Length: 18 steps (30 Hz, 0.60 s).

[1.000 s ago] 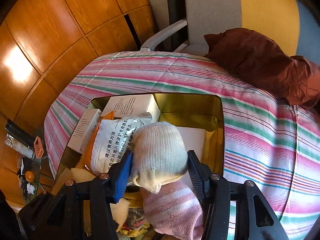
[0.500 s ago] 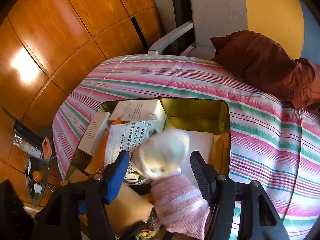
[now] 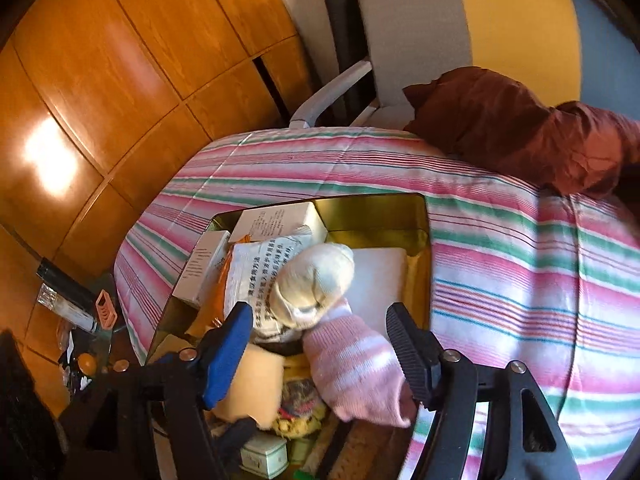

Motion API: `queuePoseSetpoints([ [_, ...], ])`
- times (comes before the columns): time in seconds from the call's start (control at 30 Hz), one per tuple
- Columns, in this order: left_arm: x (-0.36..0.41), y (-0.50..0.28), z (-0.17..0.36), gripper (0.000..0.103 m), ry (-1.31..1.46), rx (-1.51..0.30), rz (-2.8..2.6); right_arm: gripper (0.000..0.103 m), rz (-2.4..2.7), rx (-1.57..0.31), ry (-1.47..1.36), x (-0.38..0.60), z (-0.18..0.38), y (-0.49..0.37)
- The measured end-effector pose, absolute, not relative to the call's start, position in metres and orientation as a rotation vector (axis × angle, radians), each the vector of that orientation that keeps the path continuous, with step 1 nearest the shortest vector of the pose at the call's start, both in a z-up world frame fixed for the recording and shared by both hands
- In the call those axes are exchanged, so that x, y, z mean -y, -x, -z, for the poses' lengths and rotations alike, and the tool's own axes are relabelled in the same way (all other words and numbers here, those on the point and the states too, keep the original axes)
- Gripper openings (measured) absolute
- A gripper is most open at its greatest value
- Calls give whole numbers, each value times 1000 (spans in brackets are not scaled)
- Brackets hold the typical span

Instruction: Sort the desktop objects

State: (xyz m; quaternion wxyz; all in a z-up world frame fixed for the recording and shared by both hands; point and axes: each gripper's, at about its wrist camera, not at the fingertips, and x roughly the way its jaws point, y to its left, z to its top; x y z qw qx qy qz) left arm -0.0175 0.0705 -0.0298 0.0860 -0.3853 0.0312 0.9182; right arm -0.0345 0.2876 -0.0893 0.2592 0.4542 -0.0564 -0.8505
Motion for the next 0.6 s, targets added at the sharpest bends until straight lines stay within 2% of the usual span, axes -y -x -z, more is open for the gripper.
queuePoseSetpoints([
  [0.3, -69, -1, 9, 81, 1077, -135, -2831, 72, 2368, 155, -1229, -309, 95, -4],
  [0.43, -72, -12, 1, 80, 1037, -199, -2865, 74, 2385, 219, -1223, -322, 96, -17],
  [0.6, -66, -17, -5, 80, 1034, -126, -2856, 74, 2430, 244, -1187, -338, 89, -32],
])
